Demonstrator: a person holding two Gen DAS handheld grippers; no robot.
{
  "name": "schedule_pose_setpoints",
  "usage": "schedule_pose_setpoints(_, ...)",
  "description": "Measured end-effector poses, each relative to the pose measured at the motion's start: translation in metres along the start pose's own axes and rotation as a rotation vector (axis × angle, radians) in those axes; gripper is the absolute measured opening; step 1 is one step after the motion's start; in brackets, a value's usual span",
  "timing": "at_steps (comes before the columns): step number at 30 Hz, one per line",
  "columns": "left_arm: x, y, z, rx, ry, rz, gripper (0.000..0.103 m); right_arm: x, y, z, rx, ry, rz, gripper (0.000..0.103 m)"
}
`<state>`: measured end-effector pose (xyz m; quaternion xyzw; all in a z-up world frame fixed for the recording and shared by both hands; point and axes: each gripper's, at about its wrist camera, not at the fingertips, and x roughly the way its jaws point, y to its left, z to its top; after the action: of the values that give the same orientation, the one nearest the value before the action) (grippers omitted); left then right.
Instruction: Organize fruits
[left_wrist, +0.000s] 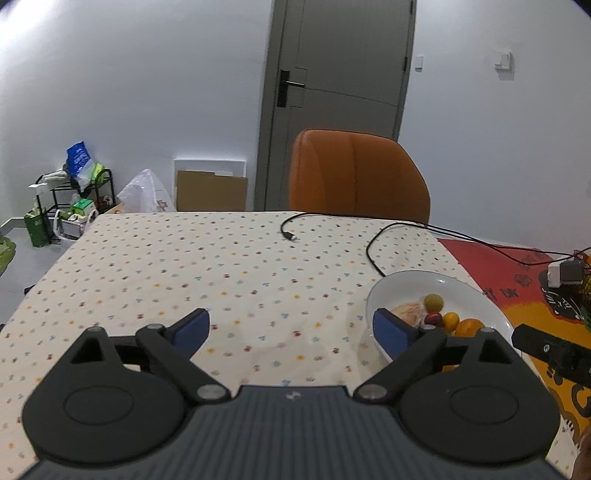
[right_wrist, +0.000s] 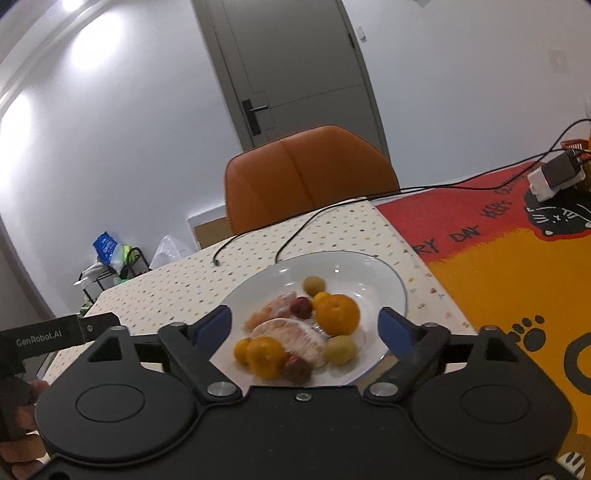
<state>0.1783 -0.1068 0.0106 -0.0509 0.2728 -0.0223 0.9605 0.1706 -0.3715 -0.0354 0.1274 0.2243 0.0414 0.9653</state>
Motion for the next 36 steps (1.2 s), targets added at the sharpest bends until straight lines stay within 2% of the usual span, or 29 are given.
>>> schedule_pose_setpoints(5,-0.018,0.011,-0.002,0.0,-0.003,0.015,0.096,-0.009,0.014,-0.004,-0.024,0.017,0.033,0.1)
schedule_pose_setpoints(7,-0.025,0.014,-0.004,0.009,-0.001,0.02,0.1,-0.013,0.019,-0.006,-0.036,0.015,0.037,0.103)
schedule_pose_setpoints(36,-0.118,0.058,-0.031,0.008,-0.02,0.067,0.103,-0.071,0.057,-0.025,-0.132,0.063,0.125,0.103)
